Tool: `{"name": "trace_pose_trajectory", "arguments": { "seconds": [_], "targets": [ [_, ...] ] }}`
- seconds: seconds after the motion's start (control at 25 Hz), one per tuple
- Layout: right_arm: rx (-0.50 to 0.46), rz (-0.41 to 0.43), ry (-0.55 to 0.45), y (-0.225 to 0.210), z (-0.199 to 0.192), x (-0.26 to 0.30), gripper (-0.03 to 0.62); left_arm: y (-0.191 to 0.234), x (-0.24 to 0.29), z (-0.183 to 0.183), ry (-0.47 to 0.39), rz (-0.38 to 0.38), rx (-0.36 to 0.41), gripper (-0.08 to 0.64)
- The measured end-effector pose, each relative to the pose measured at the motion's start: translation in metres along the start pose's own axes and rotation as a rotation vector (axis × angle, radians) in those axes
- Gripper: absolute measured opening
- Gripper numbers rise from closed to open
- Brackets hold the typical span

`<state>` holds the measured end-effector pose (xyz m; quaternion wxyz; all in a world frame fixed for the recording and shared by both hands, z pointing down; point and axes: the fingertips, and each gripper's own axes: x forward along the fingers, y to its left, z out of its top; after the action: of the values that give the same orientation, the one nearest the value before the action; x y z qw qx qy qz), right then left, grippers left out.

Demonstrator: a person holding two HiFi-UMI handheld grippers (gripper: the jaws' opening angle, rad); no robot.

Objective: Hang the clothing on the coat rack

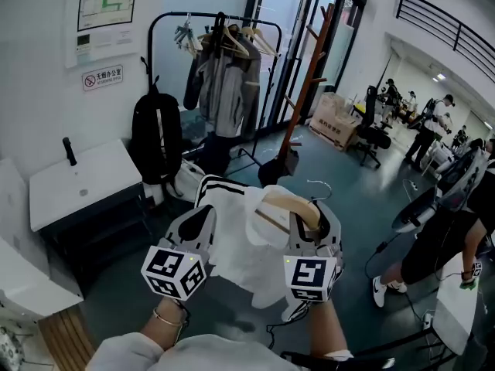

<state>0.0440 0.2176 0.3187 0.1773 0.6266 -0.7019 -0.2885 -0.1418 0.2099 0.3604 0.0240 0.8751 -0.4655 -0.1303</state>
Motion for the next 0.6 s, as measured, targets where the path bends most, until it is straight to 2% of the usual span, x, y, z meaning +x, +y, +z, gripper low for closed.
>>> {"name": "trace_pose_trajectory", "arguments": {
  "seconds": [0.4, 0.6],
  "targets": [
    [0.019, -0.023, 0.032, -0.002, -0.006, 0.032, 0.175, 0.023, 0.027, -0.013, 0.025, -0.053, -0.024, 0.008],
    [0.024, -0.027, 0.037, -0.004, -0.015, 0.053, 0.175, 0.035, 0.048, -0.024, 0.044, -0.052, -0.03, 0.008]
  ]
}}
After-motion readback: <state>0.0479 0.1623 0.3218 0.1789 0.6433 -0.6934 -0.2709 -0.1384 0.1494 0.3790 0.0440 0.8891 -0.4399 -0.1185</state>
